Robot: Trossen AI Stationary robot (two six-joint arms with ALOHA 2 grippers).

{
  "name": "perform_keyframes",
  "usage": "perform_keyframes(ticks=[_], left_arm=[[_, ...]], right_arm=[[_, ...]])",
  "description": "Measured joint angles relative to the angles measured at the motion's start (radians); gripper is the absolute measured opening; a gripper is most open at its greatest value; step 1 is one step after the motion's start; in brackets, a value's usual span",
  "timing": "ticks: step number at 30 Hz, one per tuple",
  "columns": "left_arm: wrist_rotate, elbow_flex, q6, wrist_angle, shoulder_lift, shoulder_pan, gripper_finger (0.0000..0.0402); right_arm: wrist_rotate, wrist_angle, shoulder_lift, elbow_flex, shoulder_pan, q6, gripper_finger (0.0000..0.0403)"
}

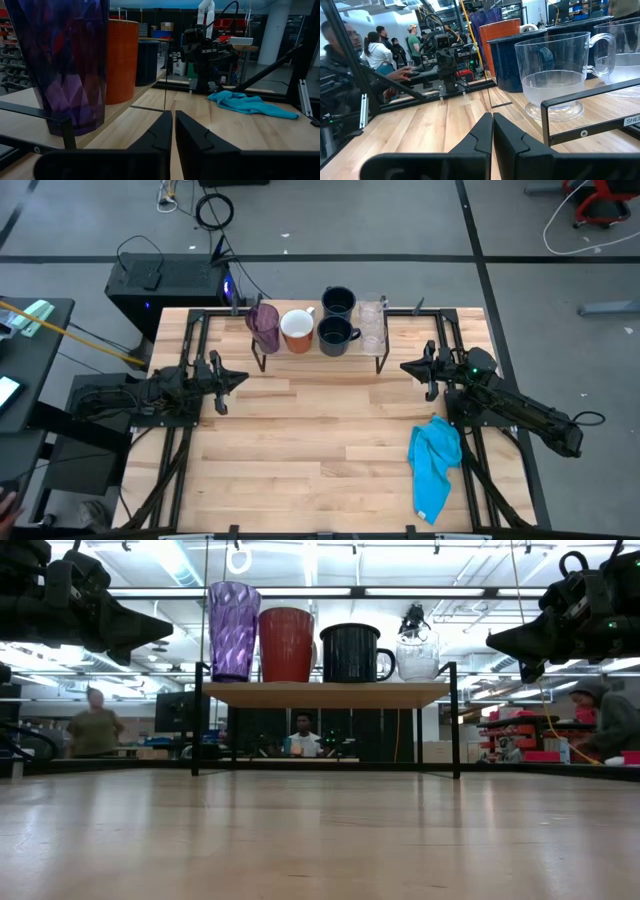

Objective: Stack small to large cups/mugs on shelf
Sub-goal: Return to Home Position

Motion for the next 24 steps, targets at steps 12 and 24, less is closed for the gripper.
perform_keyframes(ticks=[12,24], left_arm=[[0.000,0.000,0.000,0.000,0.000,0.000,0.0027],[0.000,0.000,0.000,0.000,0.000,0.000,0.0036]], right_arm=[[0.000,0.000,0.000,0.000,0.000,0.000,0.0018],[0.000,0.000,0.000,0.000,0.000,0.000,0.0018]])
